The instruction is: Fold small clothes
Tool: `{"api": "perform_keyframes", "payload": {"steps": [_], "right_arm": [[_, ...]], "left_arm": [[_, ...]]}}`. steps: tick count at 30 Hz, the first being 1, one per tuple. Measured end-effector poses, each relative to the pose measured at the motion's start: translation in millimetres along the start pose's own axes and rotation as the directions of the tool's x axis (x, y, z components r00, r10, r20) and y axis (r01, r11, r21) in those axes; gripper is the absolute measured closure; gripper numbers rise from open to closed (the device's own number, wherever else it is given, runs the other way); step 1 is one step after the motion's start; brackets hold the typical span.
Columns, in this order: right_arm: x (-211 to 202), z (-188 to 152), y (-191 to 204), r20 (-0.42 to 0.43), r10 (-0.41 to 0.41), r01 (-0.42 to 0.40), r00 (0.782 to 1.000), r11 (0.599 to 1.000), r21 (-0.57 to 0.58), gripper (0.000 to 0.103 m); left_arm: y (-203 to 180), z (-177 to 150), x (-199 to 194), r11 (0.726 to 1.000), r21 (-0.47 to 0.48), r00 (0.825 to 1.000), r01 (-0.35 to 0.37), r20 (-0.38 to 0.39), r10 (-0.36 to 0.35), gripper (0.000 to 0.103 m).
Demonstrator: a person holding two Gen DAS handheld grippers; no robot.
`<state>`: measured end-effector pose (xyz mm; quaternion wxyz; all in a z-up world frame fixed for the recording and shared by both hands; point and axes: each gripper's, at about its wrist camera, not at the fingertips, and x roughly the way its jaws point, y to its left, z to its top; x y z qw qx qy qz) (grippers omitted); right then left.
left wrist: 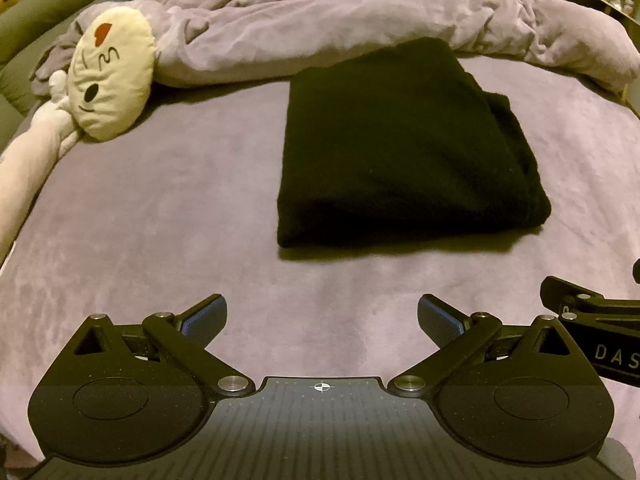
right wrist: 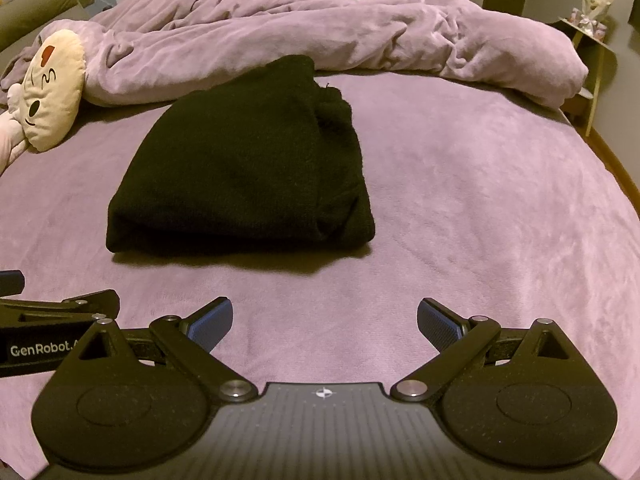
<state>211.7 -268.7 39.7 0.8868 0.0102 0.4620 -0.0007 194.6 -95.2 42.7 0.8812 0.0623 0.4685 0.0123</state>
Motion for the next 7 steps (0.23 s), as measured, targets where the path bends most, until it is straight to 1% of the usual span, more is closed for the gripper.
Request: {"api": "perform_keyframes", "payload": {"steps": [7], "right_arm": [[-2.0,1.0,-2.8,0.005,-0.004,0.004,1.0,1.0,0.007,0.004]], "left_arm": [[-0.5,0.2,-1.3,1.0,0.001,1.0,0.014,0.006,-0.014,0.0]]}}
